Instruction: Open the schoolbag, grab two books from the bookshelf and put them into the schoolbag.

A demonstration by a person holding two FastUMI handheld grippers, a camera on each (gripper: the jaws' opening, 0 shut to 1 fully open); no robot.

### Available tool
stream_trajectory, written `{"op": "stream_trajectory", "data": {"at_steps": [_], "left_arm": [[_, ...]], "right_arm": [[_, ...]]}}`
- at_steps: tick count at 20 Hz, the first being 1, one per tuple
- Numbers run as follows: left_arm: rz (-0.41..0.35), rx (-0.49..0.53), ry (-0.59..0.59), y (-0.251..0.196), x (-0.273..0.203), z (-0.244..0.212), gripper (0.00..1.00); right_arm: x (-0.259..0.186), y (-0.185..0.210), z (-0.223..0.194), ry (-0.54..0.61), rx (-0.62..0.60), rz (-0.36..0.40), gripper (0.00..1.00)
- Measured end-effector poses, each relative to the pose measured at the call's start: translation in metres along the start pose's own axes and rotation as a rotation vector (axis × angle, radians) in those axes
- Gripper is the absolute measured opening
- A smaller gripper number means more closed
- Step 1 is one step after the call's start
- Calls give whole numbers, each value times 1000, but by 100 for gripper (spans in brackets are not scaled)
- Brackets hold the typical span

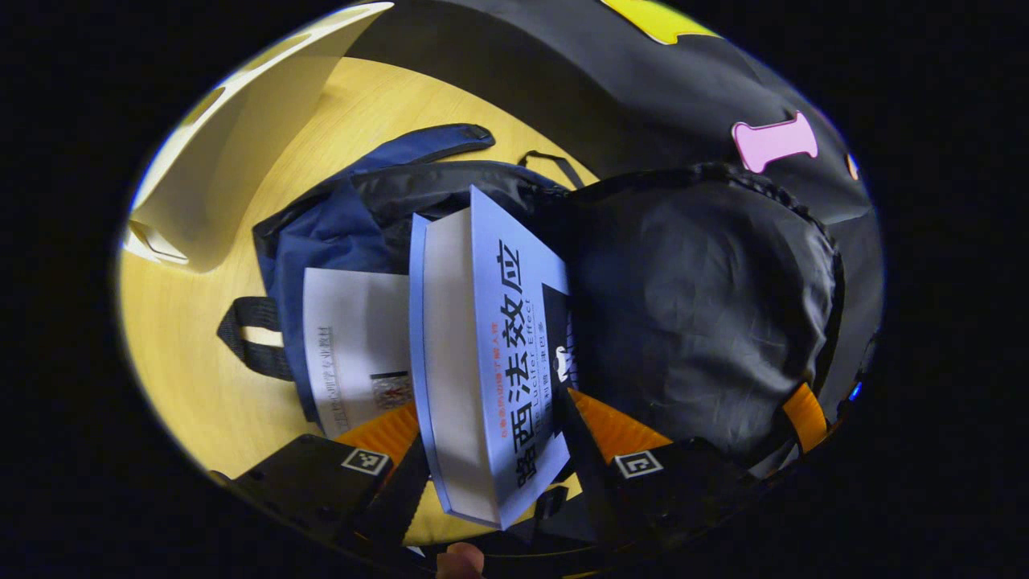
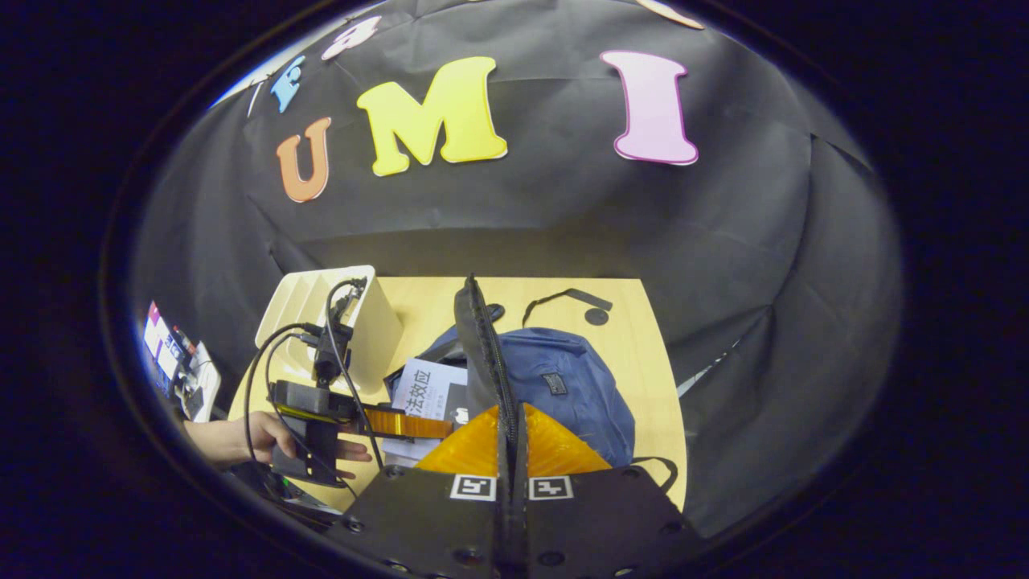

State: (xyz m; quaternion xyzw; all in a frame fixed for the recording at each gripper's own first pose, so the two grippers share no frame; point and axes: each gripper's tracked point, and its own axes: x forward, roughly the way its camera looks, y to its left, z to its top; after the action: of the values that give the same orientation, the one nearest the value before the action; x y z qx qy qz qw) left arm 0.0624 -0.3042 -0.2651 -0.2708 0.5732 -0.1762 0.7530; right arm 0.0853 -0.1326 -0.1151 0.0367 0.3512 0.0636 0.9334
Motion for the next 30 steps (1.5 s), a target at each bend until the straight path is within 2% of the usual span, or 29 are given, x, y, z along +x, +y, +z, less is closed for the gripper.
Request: {"op": "stream_trajectory", "data": {"at_steps": [2,5,6,7,10,14,15,16,19,20,22,24,30], "left_arm": [[81,2,18,16,-5,-4,94],[133,26,12,26,-17,-1,94],[160,44,3,30,-22,2,100],[197,68,-7,34,-29,6,94],[281,179,-72,42,-50,21,94],[305,260,-148,37,-79,33,94],[304,267,-157,36,-86,33,94],[298,264,-159,34,-94,31,94],[303,286,-163,36,-120,26,94],[301,286,-158,36,-129,21,94],[317,305,-175,42,-147,17,94],[344,316,-227,49,-167,19,94],[365,279,-482,68,-232,40,94]], "right_arm": [[3,2,-1,3,1,4,0],[5,8,-1,5,-2,13,0],[5,9,-1,5,-4,15,0],[5,11,-1,4,-4,17,0],[8,17,-4,5,-6,23,0],[7,31,-9,8,-12,36,0],[7,34,-11,8,-16,39,3],[7,38,-12,9,-21,41,0],[7,50,-19,12,-42,43,3],[8,54,-21,12,-49,45,0],[9,64,-26,15,-58,47,0],[10,75,-31,17,-67,48,3],[19,113,-54,34,-114,48,0]]}}
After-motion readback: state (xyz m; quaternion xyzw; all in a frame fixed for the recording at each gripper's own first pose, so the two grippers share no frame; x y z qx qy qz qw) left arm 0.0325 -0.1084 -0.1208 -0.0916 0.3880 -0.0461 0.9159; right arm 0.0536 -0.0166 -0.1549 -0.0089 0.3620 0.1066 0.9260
